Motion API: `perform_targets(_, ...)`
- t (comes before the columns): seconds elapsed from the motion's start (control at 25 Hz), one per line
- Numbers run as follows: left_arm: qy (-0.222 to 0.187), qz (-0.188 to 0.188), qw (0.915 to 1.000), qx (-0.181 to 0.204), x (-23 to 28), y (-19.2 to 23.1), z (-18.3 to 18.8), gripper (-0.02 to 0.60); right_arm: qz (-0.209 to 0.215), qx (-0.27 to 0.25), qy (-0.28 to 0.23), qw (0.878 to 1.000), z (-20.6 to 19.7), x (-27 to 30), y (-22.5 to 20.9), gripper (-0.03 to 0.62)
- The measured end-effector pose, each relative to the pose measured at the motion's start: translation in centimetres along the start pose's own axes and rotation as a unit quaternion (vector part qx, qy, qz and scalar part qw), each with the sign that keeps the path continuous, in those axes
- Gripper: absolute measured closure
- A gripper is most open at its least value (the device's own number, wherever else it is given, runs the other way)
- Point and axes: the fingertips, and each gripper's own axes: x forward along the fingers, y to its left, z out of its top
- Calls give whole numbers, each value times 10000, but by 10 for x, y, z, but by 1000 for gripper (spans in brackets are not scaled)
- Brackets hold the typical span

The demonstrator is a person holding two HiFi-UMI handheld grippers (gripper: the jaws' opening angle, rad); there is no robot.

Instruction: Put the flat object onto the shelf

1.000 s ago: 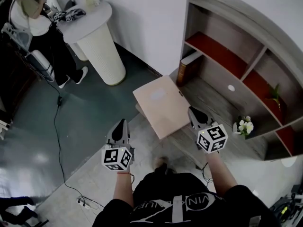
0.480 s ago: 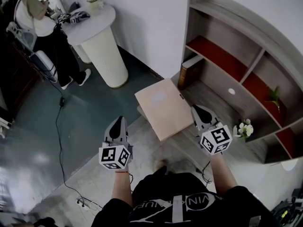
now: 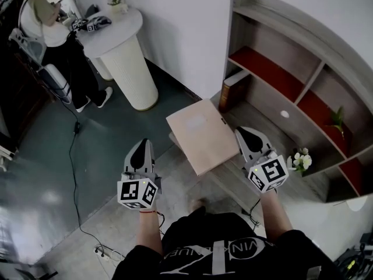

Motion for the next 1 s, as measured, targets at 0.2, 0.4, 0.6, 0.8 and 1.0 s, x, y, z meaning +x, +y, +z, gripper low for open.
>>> perform_targets(0.2, -80, 33, 10000, 31, 1, 1, 9, 578, -38, -9, -151, 9999, 11, -1, -7, 585)
perform_targets(0.4, -126, 87, 9999, 27, 1, 3, 13, 578, -3, -32, -236, 9997, 19, 0, -9, 585)
perform_targets(0.6, -140, 106, 9998, 8, 1, 1, 14, 578, 18, -40, -285, 9996, 21, 0, -10, 584)
perform_targets(0.8, -103, 114, 9999, -10, 1, 0, 9, 578, 24, -37, -282, 9996, 20, 0, -11, 583)
perform_targets(1.0, -55, 107, 9999, -33, 1, 0, 6, 578, 25, -21, -281, 9996, 20, 1, -11, 584)
